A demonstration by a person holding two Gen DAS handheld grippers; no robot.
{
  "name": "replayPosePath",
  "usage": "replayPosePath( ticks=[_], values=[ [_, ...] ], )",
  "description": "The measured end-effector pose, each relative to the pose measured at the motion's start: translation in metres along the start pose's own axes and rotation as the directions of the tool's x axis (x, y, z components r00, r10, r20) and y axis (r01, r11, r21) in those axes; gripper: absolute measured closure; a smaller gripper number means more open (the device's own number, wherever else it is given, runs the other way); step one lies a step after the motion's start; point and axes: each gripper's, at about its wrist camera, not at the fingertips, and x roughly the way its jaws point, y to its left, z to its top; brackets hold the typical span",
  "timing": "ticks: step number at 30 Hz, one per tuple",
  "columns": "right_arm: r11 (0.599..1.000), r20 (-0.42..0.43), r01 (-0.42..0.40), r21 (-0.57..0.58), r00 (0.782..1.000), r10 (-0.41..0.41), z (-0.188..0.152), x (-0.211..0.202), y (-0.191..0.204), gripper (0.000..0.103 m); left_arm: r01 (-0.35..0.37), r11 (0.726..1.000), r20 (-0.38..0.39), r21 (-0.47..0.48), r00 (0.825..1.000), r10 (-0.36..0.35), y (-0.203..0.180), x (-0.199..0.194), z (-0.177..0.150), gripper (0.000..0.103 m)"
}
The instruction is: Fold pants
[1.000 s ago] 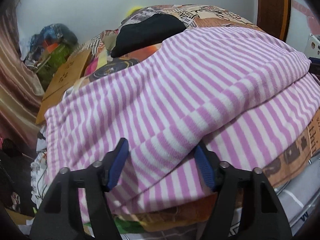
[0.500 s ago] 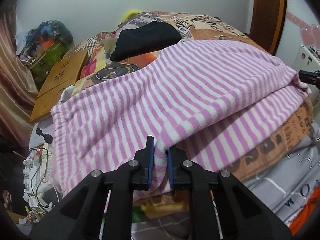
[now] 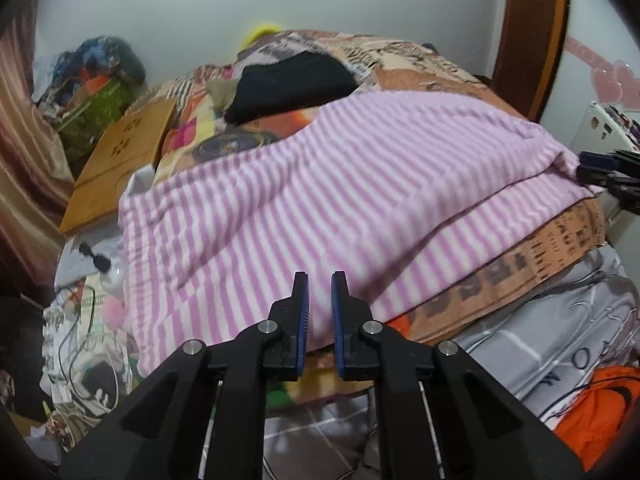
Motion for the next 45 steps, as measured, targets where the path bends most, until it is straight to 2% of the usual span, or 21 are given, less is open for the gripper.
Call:
replayPosePath(
  ticks=[5,9,10,11,12,14,15,16,18,22,25,28,30,32,34,37,40,45],
  values=[
    [0.996,-0.02,0.027,-0.085,0.999,-0.029,0.006,0.02,0.006,0.066,0.064,0.997,0.02,0.032,0.998,-0.065,-0.019,-0.006,0.02,0.092],
    [0.991,-0.008,0.036,-0.128,0.999,-0.038,0.009,0.033,0.007,0.067,0.127,0.99,-0.003,0.052,0.992,-0.127,-0.039,0.002,0.034,0.086],
    [0.991,0.003,0.025,-0.128,1.0,-0.025,0.01,0.034,0.006,0.068,0.14,0.988,-0.011,0.061,0.99,-0.139,-0.044,0.004,0.037,0.084],
    [0.992,0.013,0.011,-0.128,1.0,-0.01,0.013,0.034,0.005,0.08,0.149,0.986,-0.017,0.071,0.989,-0.148,-0.049,0.006,0.038,0.083],
    [0.992,0.016,0.0,-0.127,1.0,0.002,0.015,0.034,0.005,0.091,0.157,0.984,-0.022,0.086,0.988,-0.156,-0.057,0.009,0.041,0.079],
    [0.993,0.033,-0.023,-0.115,0.999,0.027,0.019,0.032,0.003,0.093,0.172,0.978,-0.026,0.12,0.985,-0.17,-0.073,0.011,0.046,0.066],
    [0.994,0.047,-0.039,-0.105,0.998,0.045,0.02,0.029,0.002,0.095,0.174,0.975,-0.022,0.136,0.985,-0.172,-0.082,0.012,0.049,0.05],
    [0.994,0.058,-0.057,-0.095,0.996,0.062,0.021,0.026,0.0,0.095,0.171,0.974,-0.007,0.149,0.985,-0.172,-0.091,0.012,0.052,0.039],
    [0.992,0.07,-0.101,-0.071,0.992,0.106,0.022,0.019,-0.004,0.096,0.173,0.969,0.014,0.174,0.984,-0.178,-0.107,0.015,0.057,0.034],
    [0.984,0.09,-0.175,-0.025,0.98,0.176,0.023,0.007,-0.013,0.096,0.17,0.96,-0.015,0.222,0.985,-0.17,-0.138,0.037,0.067,0.034],
    [0.98,0.1,-0.198,-0.024,0.975,0.199,0.021,-0.001,-0.014,0.096,0.117,0.962,-0.021,0.245,0.993,-0.115,-0.155,0.049,0.07,0.034],
    [0.977,0.103,-0.212,-0.033,0.971,0.215,0.017,-0.006,-0.011,0.096,0.04,0.966,0.029,0.255,0.998,-0.049,-0.161,0.05,0.071,0.034],
    [0.975,0.102,-0.221,-0.034,0.969,0.223,0.015,-0.007,-0.011,0.096,0.0,0.964,0.053,0.265,0.998,-0.015,-0.16,0.048,0.068,0.037],
    [0.973,0.102,-0.229,-0.032,0.968,0.231,0.012,-0.008,-0.011,0.096,-0.018,0.962,0.067,0.273,0.998,-0.001,-0.156,0.045,0.065,0.051],
    [0.973,0.102,-0.231,-0.032,0.967,0.233,0.01,-0.008,-0.011,0.096,-0.002,0.963,0.049,0.27,0.999,-0.012,-0.149,0.044,0.063,0.079],
    [0.97,0.098,-0.242,-0.024,0.965,0.243,0.007,-0.006,-0.01,0.096,0.058,0.969,0.02,0.24,0.998,-0.064,-0.137,0.041,0.06,0.095],
    [0.969,0.091,-0.246,-0.021,0.965,0.247,0.004,-0.005,-0.01,0.096,0.112,0.967,0.023,0.228,0.992,-0.12,-0.133,0.033,0.058,0.1],
    [0.969,0.083,-0.248,-0.018,0.965,0.249,0.0,-0.007,-0.011,0.097,0.142,0.96,0.025,0.242,0.988,-0.152,-0.134,0.023,0.053,0.1]
  ],
)
